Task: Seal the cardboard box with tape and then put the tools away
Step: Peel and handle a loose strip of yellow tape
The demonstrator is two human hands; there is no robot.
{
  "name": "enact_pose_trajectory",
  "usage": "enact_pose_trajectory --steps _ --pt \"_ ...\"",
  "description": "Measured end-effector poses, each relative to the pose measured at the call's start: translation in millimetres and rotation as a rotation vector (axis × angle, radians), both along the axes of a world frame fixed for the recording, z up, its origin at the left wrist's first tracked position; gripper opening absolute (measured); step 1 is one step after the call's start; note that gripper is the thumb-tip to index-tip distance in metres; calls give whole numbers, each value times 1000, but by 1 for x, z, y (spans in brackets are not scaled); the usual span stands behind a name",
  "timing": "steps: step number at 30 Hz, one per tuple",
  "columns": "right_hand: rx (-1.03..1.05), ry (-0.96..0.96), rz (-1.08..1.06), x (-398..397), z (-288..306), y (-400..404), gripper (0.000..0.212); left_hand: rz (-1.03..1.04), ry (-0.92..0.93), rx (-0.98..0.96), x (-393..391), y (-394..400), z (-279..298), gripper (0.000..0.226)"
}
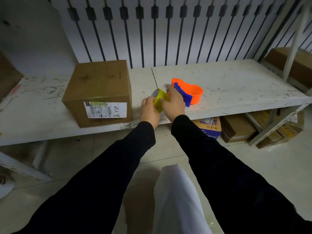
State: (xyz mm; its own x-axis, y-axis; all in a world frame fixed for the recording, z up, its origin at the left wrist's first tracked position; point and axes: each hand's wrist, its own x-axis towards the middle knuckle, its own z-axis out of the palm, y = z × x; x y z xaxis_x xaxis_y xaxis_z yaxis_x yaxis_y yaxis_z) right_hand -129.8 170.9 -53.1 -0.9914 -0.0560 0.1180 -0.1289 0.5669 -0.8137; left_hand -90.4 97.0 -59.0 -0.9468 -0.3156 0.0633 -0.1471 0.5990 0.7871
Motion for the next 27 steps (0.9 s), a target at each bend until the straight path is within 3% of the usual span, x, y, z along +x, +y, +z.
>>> enact_pose_trajectory --steps 15,19,23,27 --pt "-2 98 -44 18 19 2 14 67 38 127 17 1 13 26" --pt "31 132 -23 22 18 2 12 127 -65 -16 20 1 18 27" --pt "30 128 -17 26 22 4 14 26 -74 239 23 1 24 29" --pt "136 115 2 28 23 8 16 -49 -116 303 28 1 26 16"
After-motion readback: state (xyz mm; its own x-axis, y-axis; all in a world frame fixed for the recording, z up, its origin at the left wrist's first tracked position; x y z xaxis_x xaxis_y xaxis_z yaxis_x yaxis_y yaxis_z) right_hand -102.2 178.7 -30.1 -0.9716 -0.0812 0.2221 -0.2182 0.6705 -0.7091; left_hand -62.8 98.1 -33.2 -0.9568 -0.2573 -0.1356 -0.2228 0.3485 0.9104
